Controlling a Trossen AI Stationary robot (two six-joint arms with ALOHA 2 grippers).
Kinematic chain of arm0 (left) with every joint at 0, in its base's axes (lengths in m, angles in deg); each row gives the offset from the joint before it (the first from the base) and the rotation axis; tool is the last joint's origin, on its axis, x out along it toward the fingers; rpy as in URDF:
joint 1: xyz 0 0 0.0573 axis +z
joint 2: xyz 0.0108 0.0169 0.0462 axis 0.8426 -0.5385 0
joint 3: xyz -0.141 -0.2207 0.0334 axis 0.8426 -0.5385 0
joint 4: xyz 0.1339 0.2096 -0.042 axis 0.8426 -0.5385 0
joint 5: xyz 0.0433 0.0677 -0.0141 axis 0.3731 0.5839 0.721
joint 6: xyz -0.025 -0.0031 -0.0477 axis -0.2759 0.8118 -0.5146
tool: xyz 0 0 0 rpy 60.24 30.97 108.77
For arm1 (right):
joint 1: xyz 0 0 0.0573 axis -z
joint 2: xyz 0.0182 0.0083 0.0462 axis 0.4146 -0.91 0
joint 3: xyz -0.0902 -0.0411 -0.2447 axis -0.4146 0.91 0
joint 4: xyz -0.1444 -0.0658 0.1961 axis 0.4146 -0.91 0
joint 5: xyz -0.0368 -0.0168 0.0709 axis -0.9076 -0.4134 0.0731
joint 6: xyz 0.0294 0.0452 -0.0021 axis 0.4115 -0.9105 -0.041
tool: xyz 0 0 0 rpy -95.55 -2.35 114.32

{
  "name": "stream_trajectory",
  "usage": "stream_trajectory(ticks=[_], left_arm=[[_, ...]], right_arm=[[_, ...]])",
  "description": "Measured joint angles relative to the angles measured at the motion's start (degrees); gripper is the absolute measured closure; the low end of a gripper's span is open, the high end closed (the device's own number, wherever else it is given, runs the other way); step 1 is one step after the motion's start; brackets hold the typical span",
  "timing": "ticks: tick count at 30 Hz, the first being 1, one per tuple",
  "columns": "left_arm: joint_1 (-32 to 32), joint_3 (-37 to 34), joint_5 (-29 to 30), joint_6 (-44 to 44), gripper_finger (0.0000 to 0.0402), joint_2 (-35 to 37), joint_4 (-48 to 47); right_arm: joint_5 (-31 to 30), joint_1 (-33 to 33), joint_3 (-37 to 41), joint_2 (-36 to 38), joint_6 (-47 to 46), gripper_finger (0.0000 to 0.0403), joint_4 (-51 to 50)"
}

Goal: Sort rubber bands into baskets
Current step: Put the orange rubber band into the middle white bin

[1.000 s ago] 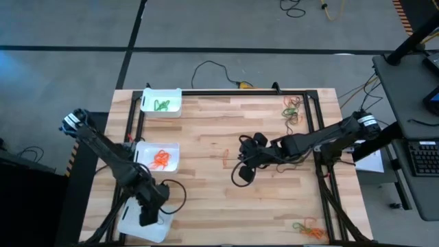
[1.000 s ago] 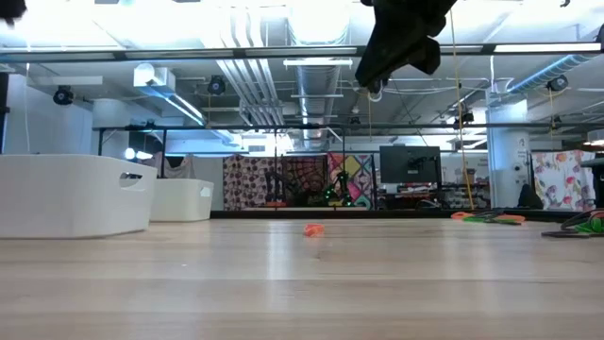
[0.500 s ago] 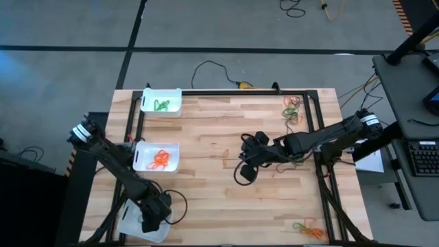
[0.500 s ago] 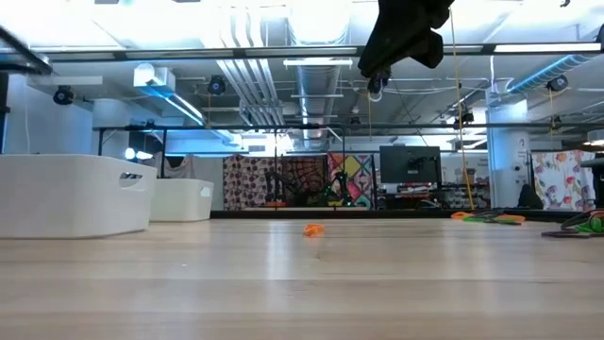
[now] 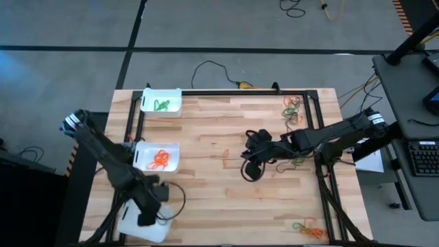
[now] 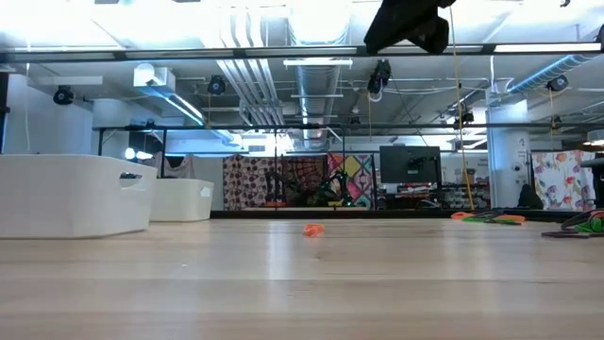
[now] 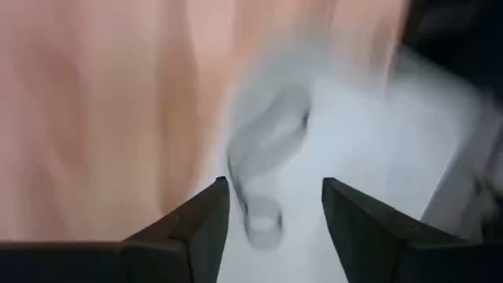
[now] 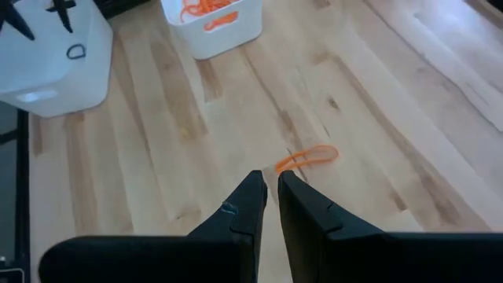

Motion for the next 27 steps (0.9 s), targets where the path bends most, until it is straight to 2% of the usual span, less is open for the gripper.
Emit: stream_trajectory(ticks=[3,6,9,14,17,21,27], left_arm=[[2.7,1.6,16.7,2.1,0.0209,4.4,0.4],[8.0,1.0,25.4,4.4,0.0208,7.9,3.5],[14.2,-1.1,27.7,10.6,0.0208,8.3,9.0],[24.1,-4.6,27.1,20.7,0.0208,3.6,33.4],[28.7,-4.6,27.9,15.4,0.0207,-1.9,37.5],[33.0,-3.3,31.2,10.6,0.0207,-8.8,38.9],[34.5,-0.3,28.6,6.4,0.0207,-20.1,44.9]], right_arm=[[0.0,0.2,0.0,0.1,0.0,0.0369,-0.1],[0.0,0.2,0.0,0.1,0.0,0.0369,0.0],[0.5,0.2,0.0,-0.1,0.1,0.0369,0.0],[4.0,1.5,0.0,-0.2,3.2,0.0367,-1.3],[4.9,2.5,0.0,0.2,3.0,0.0352,-3.5],[4.8,2.7,0.0,1.1,1.6,0.0307,-6.5],[4.4,2.9,0.0,1.5,3.5,0.0235,-11.8]])
